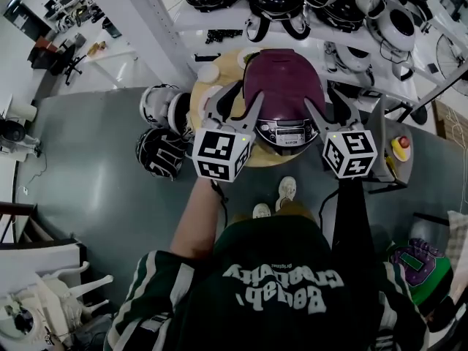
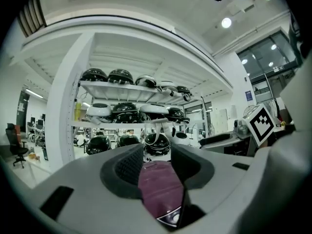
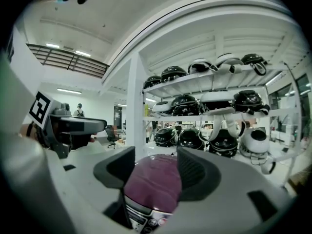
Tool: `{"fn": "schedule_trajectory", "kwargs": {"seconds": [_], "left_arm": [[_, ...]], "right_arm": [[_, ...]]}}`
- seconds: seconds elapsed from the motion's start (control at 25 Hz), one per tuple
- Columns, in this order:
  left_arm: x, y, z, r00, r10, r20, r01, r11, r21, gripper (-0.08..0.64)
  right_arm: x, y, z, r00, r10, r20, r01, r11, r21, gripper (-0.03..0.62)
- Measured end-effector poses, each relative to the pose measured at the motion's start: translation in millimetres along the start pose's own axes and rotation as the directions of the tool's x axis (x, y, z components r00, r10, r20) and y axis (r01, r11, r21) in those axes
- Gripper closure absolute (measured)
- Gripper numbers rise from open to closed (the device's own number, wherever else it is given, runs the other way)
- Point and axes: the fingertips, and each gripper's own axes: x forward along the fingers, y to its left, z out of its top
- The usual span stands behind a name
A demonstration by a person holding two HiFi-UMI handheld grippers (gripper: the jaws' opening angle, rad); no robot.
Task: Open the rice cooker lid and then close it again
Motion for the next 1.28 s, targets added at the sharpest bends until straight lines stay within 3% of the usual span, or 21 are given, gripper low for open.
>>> {"fn": "schedule_trajectory", "kwargs": {"seconds": [0.88,1.04,1.08,1.16,1.28], "left_arm": [[-1.7,3.0,-3.4,1.000,-0.003,0.001,0.003,1.000,0.001,0.393],[-3.1,11.7,-6.7,0.999,0.049,-0.022,-0.048,0.998,0.033,0.489],[-3.6,14.0,-8.0,0.998,0.063,-0.025,-0.062,0.997,0.042,0.546],[-4.1,16.2,-10.2,0.997,0.070,-0.027,-0.069,0.996,0.049,0.558],[-3.6,14.6,-10.0,0.998,0.058,-0.023,-0.057,0.997,0.047,0.558]], "right_arm": [[-1.3,1.9,-5.7,1.000,-0.024,-0.009,0.024,1.000,-0.008,0.327],[-3.4,-0.1,-6.3,0.999,-0.041,-0.018,0.040,0.999,-0.035,0.411],[-4.9,-1.9,-5.6,0.998,-0.055,-0.016,0.054,0.997,-0.048,0.454],[-8.2,-4.6,-4.1,0.997,-0.076,-0.009,0.075,0.995,-0.071,0.587],[-11.5,-2.2,0.0,0.998,-0.061,0.011,0.062,0.993,-0.105,0.589]]}}
